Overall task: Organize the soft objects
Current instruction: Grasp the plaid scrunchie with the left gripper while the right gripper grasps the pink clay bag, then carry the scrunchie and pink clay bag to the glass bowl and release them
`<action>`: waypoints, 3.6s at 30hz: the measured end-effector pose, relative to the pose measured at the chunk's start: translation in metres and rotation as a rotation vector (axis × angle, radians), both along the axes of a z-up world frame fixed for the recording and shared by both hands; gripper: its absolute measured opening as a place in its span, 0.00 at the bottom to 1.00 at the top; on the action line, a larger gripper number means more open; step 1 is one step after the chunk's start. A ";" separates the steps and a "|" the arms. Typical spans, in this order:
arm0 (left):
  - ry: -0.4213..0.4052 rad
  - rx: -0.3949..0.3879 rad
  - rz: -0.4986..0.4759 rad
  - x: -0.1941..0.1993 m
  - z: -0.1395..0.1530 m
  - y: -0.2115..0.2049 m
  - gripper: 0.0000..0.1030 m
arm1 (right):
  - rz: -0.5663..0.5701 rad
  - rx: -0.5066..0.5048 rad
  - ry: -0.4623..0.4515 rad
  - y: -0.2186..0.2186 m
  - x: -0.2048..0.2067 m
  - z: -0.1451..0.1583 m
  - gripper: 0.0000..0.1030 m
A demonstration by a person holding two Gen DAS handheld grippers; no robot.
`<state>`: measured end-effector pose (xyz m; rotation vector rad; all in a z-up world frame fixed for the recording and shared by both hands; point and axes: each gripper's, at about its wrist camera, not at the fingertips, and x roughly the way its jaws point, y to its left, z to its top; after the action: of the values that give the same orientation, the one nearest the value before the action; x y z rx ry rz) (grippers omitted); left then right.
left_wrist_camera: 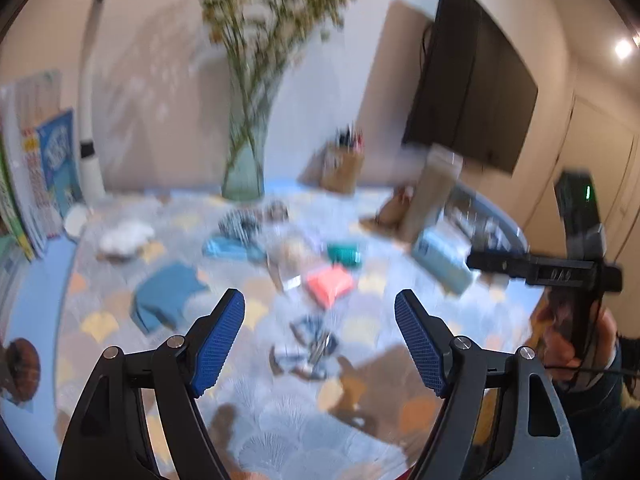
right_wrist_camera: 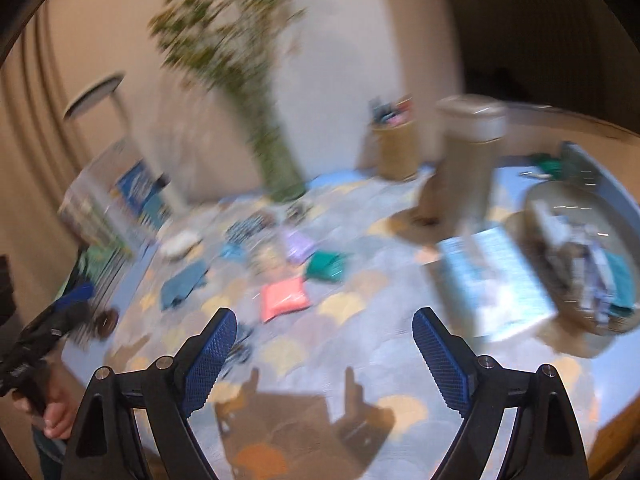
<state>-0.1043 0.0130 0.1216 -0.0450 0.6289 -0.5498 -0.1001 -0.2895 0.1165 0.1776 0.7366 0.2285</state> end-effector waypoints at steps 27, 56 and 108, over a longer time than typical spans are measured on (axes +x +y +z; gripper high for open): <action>0.173 0.292 -0.047 0.048 -0.117 -0.061 0.49 | 0.033 -0.264 0.157 0.102 0.127 -0.129 0.85; 0.123 0.316 -0.001 0.045 -0.114 -0.062 0.28 | -0.028 -0.132 0.098 0.047 0.119 -0.121 0.53; 0.065 0.254 -0.478 0.091 0.018 -0.472 0.54 | -0.714 0.270 -0.092 -0.352 0.003 -0.006 0.69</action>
<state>-0.0134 -0.4592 0.1397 0.3355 0.7741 -0.9266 -0.0972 -0.6416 0.1100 0.6660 0.5103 -0.3459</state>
